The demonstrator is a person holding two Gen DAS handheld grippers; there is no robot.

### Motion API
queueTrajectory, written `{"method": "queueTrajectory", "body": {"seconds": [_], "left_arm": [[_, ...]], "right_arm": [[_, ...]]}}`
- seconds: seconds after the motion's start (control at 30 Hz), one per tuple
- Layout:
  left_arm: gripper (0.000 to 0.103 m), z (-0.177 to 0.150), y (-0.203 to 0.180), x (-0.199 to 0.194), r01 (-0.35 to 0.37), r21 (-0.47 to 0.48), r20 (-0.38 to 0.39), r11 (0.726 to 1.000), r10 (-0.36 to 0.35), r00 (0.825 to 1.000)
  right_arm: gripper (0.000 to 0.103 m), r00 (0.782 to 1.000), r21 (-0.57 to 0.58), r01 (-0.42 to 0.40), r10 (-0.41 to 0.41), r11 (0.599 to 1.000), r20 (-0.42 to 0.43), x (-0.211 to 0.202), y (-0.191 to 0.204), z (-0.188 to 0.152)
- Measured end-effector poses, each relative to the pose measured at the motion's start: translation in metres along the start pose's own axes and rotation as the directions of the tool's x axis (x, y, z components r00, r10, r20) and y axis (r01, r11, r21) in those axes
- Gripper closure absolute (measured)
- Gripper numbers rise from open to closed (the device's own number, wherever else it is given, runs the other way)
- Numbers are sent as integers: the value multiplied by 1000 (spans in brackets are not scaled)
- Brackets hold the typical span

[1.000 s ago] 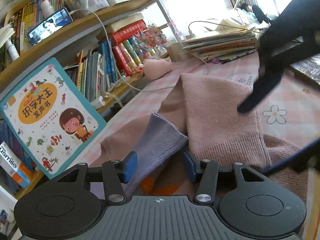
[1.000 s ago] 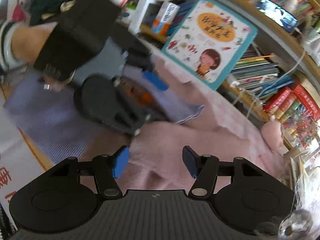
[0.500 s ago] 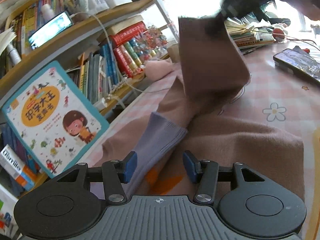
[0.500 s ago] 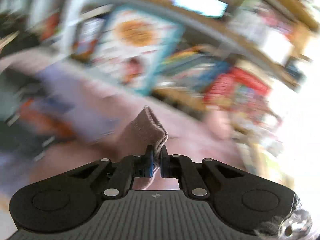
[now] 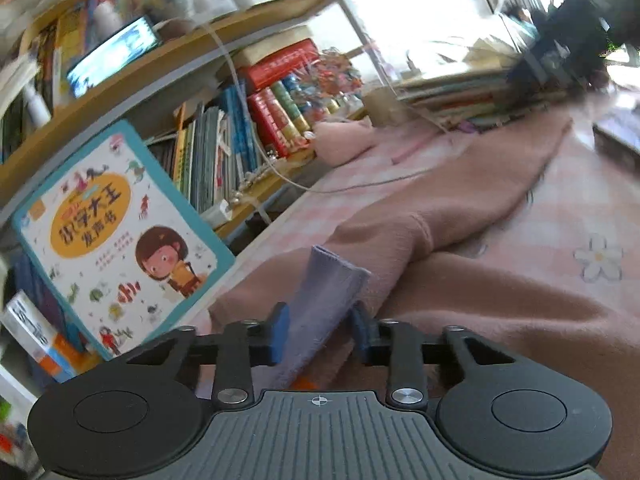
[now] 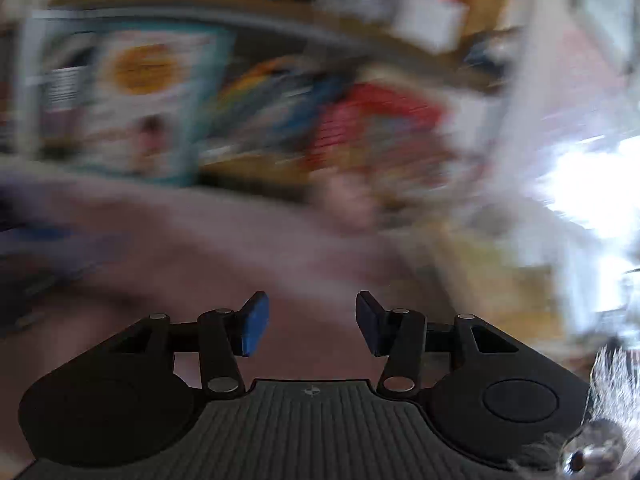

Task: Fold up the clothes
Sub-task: 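Lay the sweatshirt flat on the table with both grippers, front patch up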

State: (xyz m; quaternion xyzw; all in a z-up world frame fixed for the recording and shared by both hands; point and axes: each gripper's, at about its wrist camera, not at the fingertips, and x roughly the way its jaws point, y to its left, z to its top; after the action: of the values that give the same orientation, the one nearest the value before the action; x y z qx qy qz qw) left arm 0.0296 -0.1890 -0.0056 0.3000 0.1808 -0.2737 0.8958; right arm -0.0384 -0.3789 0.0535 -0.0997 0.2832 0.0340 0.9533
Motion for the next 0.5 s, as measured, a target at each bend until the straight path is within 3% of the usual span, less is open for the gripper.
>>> {"method": "queueTrajectory", "body": {"seconds": [0.1,0.23,0.3,0.4,0.5], "left_arm": [[99,2,22,-15,45,-116,42,992,-41,998],[99,-7,76,-50,56,-300,121,952,-21,992],[99,-21,109,-74,13,-400,140,916,47,989],[100,-53,158,-116,-92,-535,126,840,187,974],[100,-89,195,-152,-275,-590,29,759,361,932]], "right_arm": [[58,985,-11,-169,169,985,-47,4,37,-8],[58,965,-27,-245,241,969,-99,5,66,-17],[58,965,-13,-239,236,971,-118,10,68,-18],[58,960,33,-233,235,972,-150,15,66,-21],[58,952,94,-240,254,966,-174,23,52,-25]]}}
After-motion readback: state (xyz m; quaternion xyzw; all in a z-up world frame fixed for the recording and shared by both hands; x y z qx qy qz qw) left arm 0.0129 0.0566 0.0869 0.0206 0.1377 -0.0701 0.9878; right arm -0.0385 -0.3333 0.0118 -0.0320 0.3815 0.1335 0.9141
